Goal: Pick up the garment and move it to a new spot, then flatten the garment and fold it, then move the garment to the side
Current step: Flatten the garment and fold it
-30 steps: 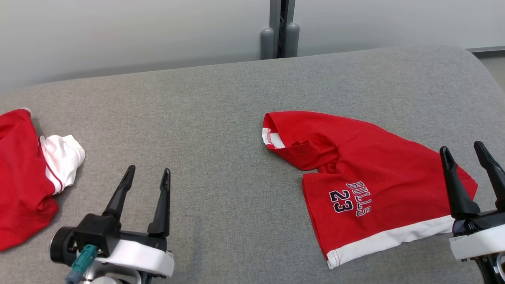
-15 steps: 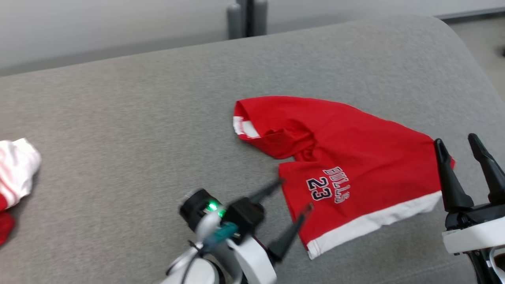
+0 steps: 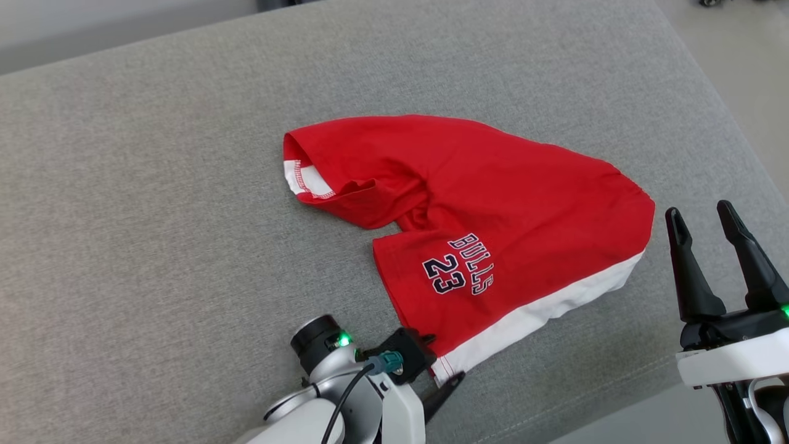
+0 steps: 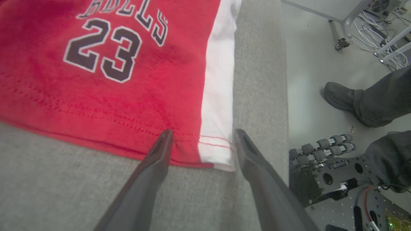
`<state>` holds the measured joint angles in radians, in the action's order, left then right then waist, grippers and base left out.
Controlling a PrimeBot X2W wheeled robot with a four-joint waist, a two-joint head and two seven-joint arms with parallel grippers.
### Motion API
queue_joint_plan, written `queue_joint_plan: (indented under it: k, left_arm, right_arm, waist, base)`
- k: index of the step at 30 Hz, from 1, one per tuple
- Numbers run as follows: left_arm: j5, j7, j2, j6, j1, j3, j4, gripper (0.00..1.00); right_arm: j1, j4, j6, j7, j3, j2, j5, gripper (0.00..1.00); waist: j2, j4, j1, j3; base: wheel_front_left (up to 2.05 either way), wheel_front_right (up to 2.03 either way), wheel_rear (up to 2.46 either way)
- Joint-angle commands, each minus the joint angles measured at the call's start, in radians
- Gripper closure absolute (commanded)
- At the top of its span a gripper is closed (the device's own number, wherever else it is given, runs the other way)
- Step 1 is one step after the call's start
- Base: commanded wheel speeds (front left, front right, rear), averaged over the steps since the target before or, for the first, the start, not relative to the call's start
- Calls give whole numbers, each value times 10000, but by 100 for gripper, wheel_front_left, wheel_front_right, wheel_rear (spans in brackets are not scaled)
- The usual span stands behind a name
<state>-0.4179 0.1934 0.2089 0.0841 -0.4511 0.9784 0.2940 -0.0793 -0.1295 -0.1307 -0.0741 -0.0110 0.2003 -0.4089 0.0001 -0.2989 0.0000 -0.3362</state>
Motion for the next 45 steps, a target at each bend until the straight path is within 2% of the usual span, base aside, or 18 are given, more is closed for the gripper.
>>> queue_joint_plan:
  k: [1, 2, 3, 7, 13, 18, 23, 29, 33, 36, 39, 40, 41, 42, 45]
  left_arm:
    - [16, 64, 74, 12, -90, 31, 190, 42]
    - [62, 20, 85, 20, -135, 58, 327, 92]
    - [123, 32, 141, 23, -175, 105, 463, 100]
    - [167, -271, 263, -128, -275, -39, 622, 100]
    - [31, -669, 808, -485, -148, -516, 40, 100]
    - [-70, -505, 1654, -874, 225, -889, -938, 100]
    - [-237, -129, 2632, -1428, 826, -1285, -1944, 100]
    - [-510, 241, 3464, -2185, 1752, -1683, -2981, 100]
    - [-877, 187, 3658, -2670, 2403, -1956, -3396, 100]
    - [-1064, -154, 3590, -2986, 2736, -2194, -3576, 100]
    - [-1118, -346, 3504, -3030, 2732, -2260, -3557, 100]
    - [-1122, -491, 3448, -3076, 2680, -2334, -3536, 71]
    - [-1100, -621, 3395, -3082, 2606, -2386, -3502, 13]
    - [-1121, -778, 3312, -3086, 2555, -2431, -3474, 0]
    - [-1090, -1343, 3144, -3128, 2425, -2632, -3446, 0]
  right_arm:
    - [-134, 13, 1, -105, 5, 6, -44, 0]
    - [-128, 37, -1, -125, 18, 4, -37, 0]
    - [-135, 50, -1, -159, 43, 1, -36, 0]
    - [-151, 90, -1, -201, 191, -6, -34, 0]
    - [-39, 17, 1, -83, 418, 37, -122, 0]
    - [45, -75, -1, 128, 624, 144, -177, 0]
    - [88, -72, -1, 286, 863, 275, -220, 0]
    - [93, -46, -1, 438, 892, 367, -234, 0]
    - [125, -38, 1, 491, 842, 391, -226, 0]
    - [244, -75, 1, 552, 938, 432, -245, 0]
    - [258, -118, -1, 592, 977, 466, -251, 0]
    - [277, -128, -1, 630, 986, 486, -251, 0]
    - [280, -145, -1, 634, 992, 502, -259, 0]
    - [278, -153, -1, 659, 992, 502, -265, 0]
    - [277, -151, -1, 735, 935, 526, -258, 0]
  waist:
    - [-1, -108, 0, -132]
    - [-1, -106, 0, -160]
    - [-1, -94, 0, -179]
    - [-1, 53, 0, -205]
    - [-1, 557, 0, -75]
    - [-1, 1102, 0, 81]
    - [-1, 1694, 0, 234]
    - [-1, 2176, 0, 441]
    - [-1, 2341, 0, 603]
    - [-1, 2480, 0, 754]
    - [-1, 2539, 0, 820]
    - [-1, 2554, 0, 852]
    - [-1, 2570, 0, 875]
    - [-1, 2577, 0, 905]
    - [-1, 2569, 0, 1030]
  base:
    - [0, 0, 0]
    - [0, 0, 0]
    - [0, 0, 0]
    - [0, 0, 0]
    - [0, 0, 0]
    - [0, 0, 0]
    - [0, 0, 0]
    - [0, 0, 0]
    - [0, 0, 0]
    - [0, 0, 0]
    - [0, 0, 0]
    - [0, 0, 0]
    - [0, 0, 0]
    - [0, 0, 0]
    - [0, 0, 0]
